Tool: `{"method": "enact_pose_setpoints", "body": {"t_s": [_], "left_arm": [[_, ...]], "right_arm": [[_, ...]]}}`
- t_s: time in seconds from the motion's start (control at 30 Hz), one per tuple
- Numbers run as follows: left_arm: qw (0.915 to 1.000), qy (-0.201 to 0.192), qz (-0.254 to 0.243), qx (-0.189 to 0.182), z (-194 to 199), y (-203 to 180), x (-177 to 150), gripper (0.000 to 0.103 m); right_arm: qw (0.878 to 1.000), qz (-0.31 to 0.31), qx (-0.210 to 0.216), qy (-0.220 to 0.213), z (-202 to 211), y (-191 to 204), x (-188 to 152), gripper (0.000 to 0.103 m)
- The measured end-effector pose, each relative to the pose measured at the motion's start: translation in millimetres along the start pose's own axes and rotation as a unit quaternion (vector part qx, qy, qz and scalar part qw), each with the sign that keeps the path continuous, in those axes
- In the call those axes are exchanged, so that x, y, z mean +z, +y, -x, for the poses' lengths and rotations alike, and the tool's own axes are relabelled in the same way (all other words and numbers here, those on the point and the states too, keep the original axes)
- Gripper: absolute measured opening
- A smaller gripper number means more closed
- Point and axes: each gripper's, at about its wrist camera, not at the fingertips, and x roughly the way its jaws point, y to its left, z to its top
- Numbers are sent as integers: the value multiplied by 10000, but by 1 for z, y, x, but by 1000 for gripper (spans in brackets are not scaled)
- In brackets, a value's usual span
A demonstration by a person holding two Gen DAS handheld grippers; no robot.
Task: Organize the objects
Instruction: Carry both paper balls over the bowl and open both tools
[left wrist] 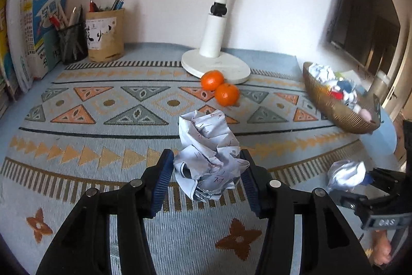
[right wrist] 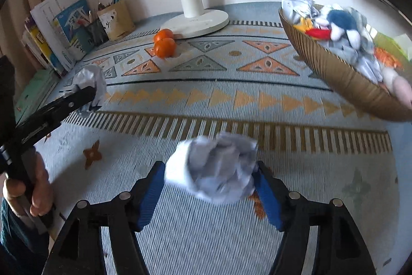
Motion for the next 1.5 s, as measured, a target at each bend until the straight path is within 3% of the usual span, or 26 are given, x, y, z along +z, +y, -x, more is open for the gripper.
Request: {"method": "enact_pose_setpoints", "body": {"t_s": [0.2, 0.3, 0.33, 0.37, 0.4, 0.6, 0.77, 0.97, 1.07, 1.17, 1.3, 1.4, 1.5], "left_arm": [[10000, 10, 19, -90, -1, 1, -2, 49], [10000, 1, 32, -87, -1, 2, -3, 49], [10000, 4, 22, -64, -1, 1, -3, 49], [10000, 15, 8, -24, -1, 1, -3, 49], [10000, 38, -13, 51, -2, 0, -3, 49], [9988, 109, -124, 471, -6, -4, -3, 49], [9959, -293, -343, 782, 10, -25, -2, 48], [9926, -861, -672, 534, 37, -79, 26, 48], [9898, -1020, -919, 374, 37, -109, 43, 48], [9898, -927, -1085, 25, 21, -140, 60, 48], [9906, -583, -995, -736, -16, -181, 97, 48], [9878, -507, -1009, -1072, -45, -213, 124, 48], [9852, -397, -1175, -1185, -77, -246, 140, 48]], "right_arm": [[9991, -373, 127, -123, 5, -4, -11, 69], [9952, -876, 390, -179, 7, -15, -8, 69], [9932, -1033, 499, -220, 7, -19, -7, 67], [9911, -1167, 572, -274, 8, -22, -7, 56], [9907, -1208, 575, -267, 7, -22, -7, 53], [9936, -944, 356, -517, 24, -14, -8, 52], [9915, -894, 193, -928, 60, -30, -2, 52], [9838, -1266, 55, -1266, 99, -79, 4, 53], [9768, -1482, -247, -1526, 122, -108, 10, 53], [9672, -1713, -328, -1847, 145, -141, 22, 53], [9528, -2074, -639, -2121, 160, -182, 48, 53], [9399, -2527, -830, -2140, 152, -210, 68, 53], [9421, -2598, -675, -2009, 127, -225, 91, 53]]}}
